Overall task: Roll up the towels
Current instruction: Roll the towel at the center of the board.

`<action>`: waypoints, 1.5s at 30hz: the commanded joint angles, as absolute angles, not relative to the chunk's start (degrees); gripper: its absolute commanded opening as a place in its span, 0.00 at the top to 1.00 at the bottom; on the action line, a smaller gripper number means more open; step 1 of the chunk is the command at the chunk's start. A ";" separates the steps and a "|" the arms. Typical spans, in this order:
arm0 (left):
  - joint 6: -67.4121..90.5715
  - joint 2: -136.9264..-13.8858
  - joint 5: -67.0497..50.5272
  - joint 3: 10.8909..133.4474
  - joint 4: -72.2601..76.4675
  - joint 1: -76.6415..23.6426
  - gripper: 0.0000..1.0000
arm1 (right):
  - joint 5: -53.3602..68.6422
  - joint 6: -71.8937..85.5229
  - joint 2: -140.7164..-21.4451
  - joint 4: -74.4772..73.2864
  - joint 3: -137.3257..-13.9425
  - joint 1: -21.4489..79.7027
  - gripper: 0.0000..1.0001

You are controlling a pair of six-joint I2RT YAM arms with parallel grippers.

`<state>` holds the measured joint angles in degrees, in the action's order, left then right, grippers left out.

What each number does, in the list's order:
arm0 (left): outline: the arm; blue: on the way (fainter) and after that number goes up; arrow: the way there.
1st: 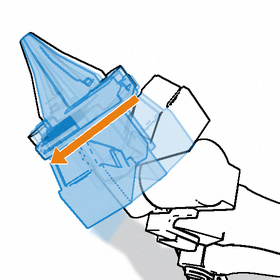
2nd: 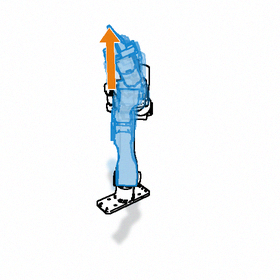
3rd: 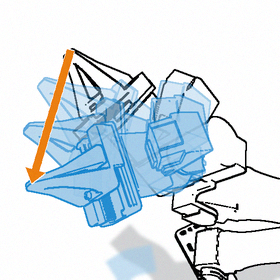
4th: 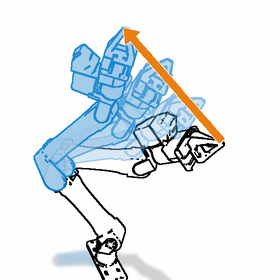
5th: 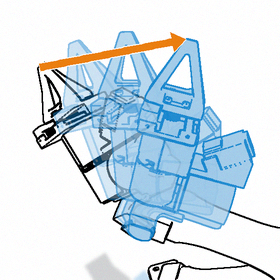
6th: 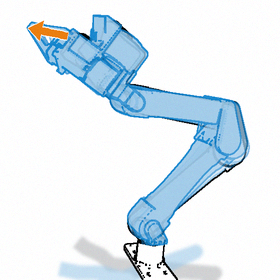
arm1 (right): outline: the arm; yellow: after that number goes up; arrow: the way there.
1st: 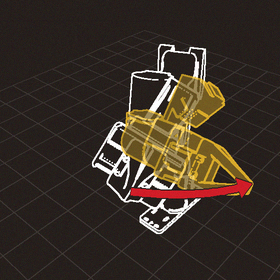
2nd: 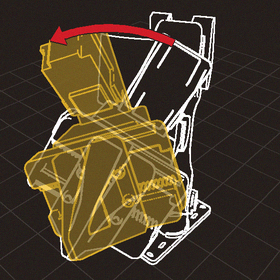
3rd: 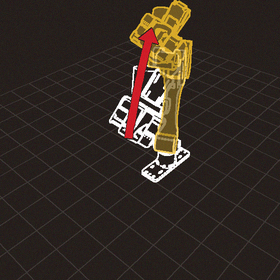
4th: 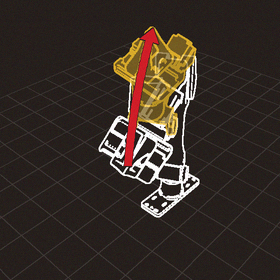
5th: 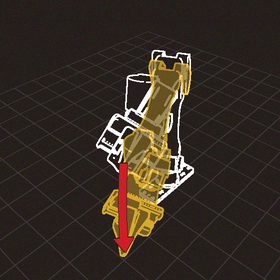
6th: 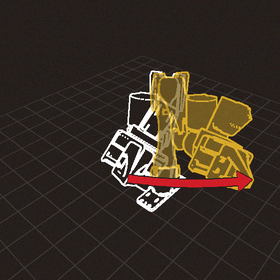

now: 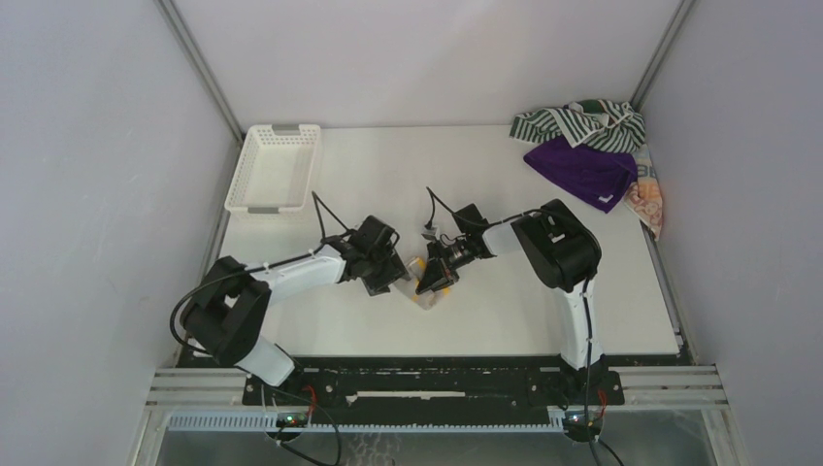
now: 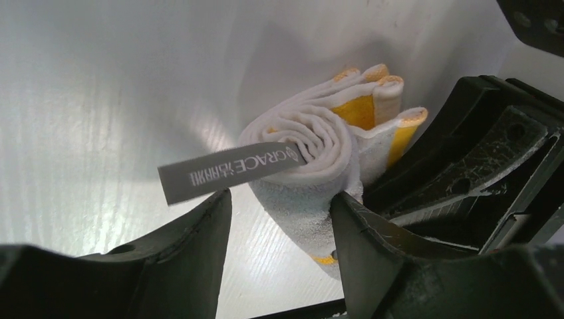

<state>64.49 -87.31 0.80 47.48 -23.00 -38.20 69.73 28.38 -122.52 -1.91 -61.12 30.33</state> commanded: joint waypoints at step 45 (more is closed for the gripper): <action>56.56 -90.71 4.64 50.43 -26.03 -40.97 0.52 | 29.11 11.87 -113.18 -25.55 -75.03 32.52 0.73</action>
<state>58.89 -89.58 3.05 48.88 -20.12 -39.97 42.35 17.93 -118.91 -26.83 -75.31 31.68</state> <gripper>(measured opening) 0.485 0.246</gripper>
